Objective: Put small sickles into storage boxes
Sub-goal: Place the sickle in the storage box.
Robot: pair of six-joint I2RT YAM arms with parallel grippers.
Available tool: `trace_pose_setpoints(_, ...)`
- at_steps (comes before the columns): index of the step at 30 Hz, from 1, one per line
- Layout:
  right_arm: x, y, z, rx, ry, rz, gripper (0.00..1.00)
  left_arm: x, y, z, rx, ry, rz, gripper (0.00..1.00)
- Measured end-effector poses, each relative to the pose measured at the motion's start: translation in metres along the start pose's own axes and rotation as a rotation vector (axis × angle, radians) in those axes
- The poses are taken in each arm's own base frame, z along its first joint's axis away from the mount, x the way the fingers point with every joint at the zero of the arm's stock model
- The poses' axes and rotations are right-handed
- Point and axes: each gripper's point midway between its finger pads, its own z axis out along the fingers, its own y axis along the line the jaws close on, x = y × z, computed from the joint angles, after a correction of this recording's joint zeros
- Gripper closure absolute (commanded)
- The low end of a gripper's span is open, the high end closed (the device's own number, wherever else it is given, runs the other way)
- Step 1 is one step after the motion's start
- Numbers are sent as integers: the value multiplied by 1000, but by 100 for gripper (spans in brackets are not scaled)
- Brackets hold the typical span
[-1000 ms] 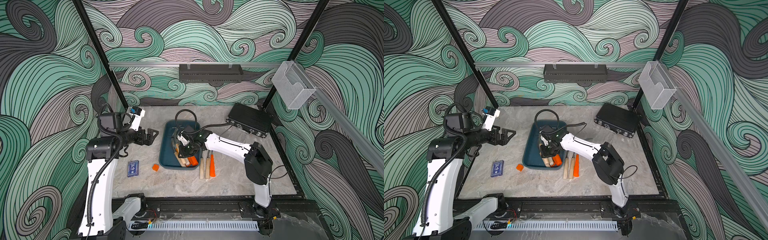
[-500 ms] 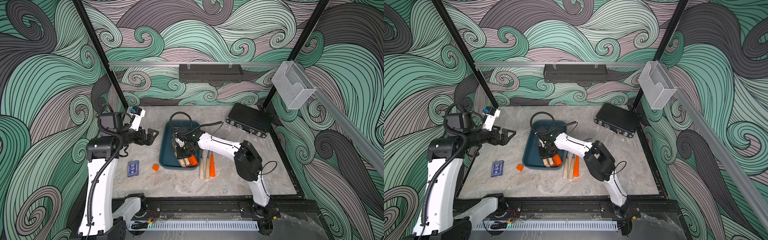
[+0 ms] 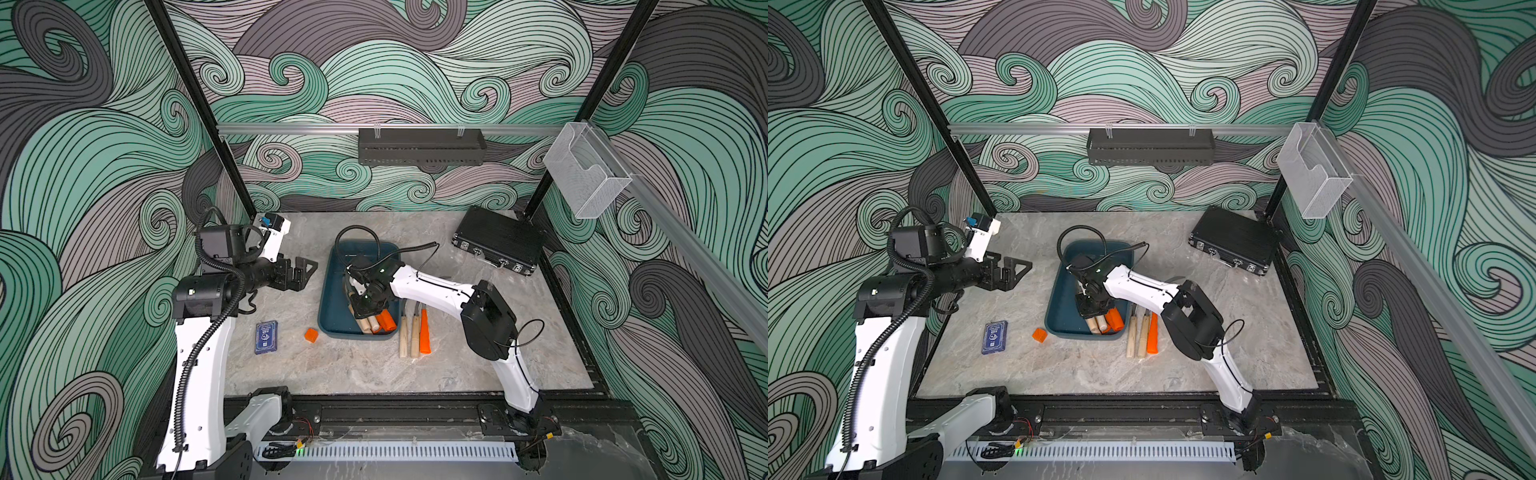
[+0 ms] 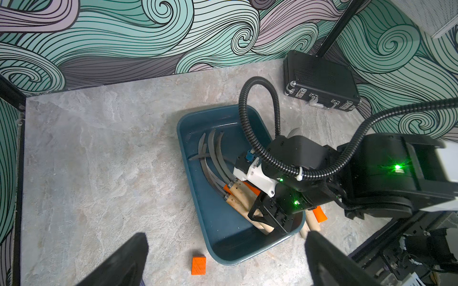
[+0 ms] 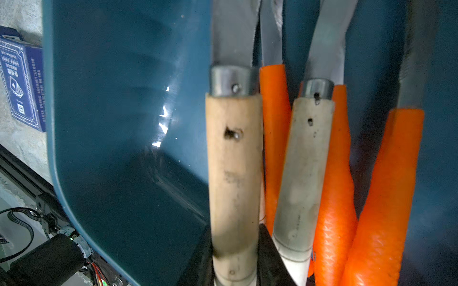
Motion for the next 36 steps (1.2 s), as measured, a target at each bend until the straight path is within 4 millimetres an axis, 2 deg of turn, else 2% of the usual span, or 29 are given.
trace_pose_setpoints(7, 3, -4, 11, 29, 25, -12, 74, 0, 0, 0, 0, 1, 0, 2)
trace_pose_setpoints(16, 3, -6, 11, 50, 20, -23, 64, 1, 0, 0, 0, 3, -1, 1)
trace_pose_setpoints(29, -2, -6, 7, 64, -2, -33, 63, 1, 0, 0, 0, 3, -1, 2)
trace_pose_setpoints(33, -5, -6, -5, 74, -30, -43, 64, 1, 1, 0, -5, 4, 0, 1)
trace_pose_setpoints(36, -7, -5, -26, 82, -73, -59, 63, 1, 1, 0, -8, 4, 0, 1)
